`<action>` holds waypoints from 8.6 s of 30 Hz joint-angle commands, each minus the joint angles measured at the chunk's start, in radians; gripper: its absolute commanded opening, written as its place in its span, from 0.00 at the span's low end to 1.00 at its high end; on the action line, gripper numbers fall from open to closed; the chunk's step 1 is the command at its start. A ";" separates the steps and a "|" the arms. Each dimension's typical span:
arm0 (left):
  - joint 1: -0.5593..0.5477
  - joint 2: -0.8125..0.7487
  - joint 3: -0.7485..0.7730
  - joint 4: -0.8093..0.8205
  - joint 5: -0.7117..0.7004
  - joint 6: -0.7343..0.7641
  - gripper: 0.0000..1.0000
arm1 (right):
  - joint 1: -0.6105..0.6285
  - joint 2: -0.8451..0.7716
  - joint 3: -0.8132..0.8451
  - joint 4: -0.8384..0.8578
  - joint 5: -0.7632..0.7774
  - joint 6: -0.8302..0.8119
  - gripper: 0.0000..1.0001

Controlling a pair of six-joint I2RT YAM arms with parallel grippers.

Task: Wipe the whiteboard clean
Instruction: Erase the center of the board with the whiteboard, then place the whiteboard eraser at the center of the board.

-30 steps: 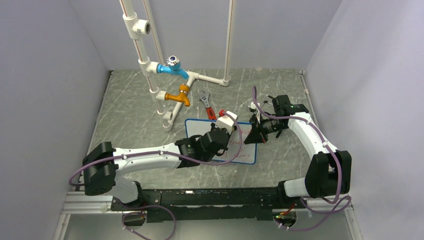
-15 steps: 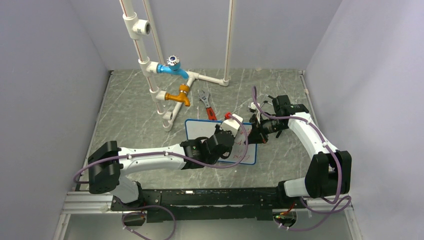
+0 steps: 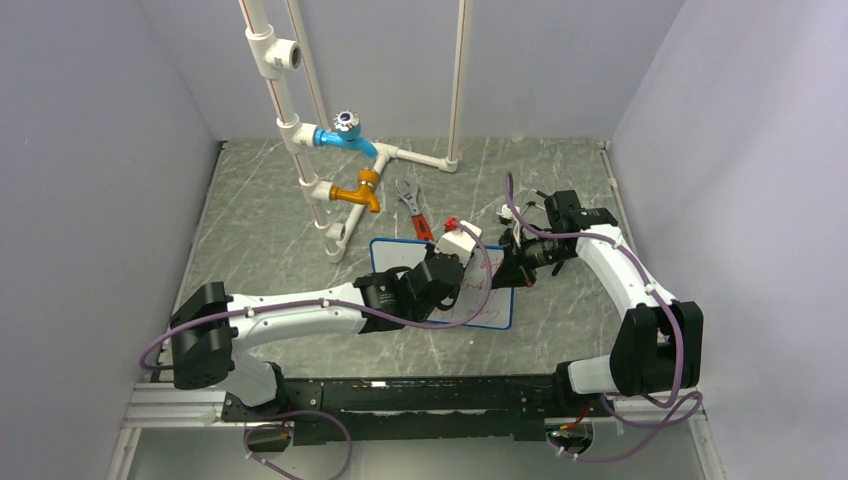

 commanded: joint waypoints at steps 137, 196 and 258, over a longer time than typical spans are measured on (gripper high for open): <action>0.317 -0.368 -0.507 0.244 0.162 -0.139 0.00 | 0.014 -0.005 -0.002 -0.058 0.015 -0.044 0.00; 0.118 -0.174 -0.426 0.462 0.466 -0.062 0.00 | 0.013 0.001 -0.006 -0.041 0.030 -0.027 0.00; 0.082 -0.250 -0.624 0.423 0.707 -0.107 0.00 | 0.005 -0.004 -0.006 0.007 0.062 0.029 0.00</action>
